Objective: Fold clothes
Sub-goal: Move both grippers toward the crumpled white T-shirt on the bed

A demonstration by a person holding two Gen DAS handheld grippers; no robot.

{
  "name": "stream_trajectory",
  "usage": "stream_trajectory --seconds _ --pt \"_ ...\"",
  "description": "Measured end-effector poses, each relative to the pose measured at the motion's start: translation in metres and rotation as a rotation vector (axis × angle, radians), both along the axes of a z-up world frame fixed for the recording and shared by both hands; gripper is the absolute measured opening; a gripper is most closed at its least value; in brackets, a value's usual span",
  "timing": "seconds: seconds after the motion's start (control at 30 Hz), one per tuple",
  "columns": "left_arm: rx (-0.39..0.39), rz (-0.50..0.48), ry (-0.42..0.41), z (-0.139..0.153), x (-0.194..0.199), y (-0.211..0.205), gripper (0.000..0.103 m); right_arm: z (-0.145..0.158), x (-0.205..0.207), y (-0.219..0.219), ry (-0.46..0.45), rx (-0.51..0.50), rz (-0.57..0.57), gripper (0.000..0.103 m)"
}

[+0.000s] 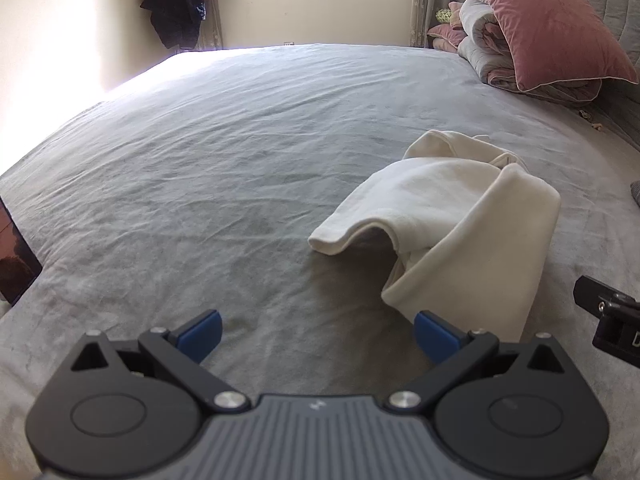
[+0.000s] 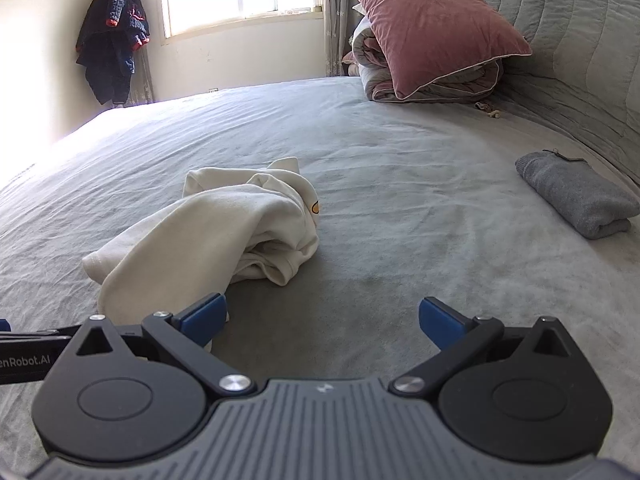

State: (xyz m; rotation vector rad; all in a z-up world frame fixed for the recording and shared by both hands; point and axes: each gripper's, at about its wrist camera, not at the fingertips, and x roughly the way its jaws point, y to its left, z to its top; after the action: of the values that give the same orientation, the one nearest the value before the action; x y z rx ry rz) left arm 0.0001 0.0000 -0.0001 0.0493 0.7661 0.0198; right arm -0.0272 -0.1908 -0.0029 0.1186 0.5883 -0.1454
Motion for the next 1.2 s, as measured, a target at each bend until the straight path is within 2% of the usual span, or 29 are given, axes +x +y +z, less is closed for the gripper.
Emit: stream_trajectory --seconds 0.8,1.2 --pt "0.017 -0.020 0.070 -0.012 0.011 -0.002 0.102 -0.022 0.014 -0.006 0.202 -0.019 -0.004 0.103" --pt "0.023 -0.030 0.098 -0.014 0.018 0.001 0.102 -0.047 0.025 -0.005 0.326 -0.047 0.003 0.103"
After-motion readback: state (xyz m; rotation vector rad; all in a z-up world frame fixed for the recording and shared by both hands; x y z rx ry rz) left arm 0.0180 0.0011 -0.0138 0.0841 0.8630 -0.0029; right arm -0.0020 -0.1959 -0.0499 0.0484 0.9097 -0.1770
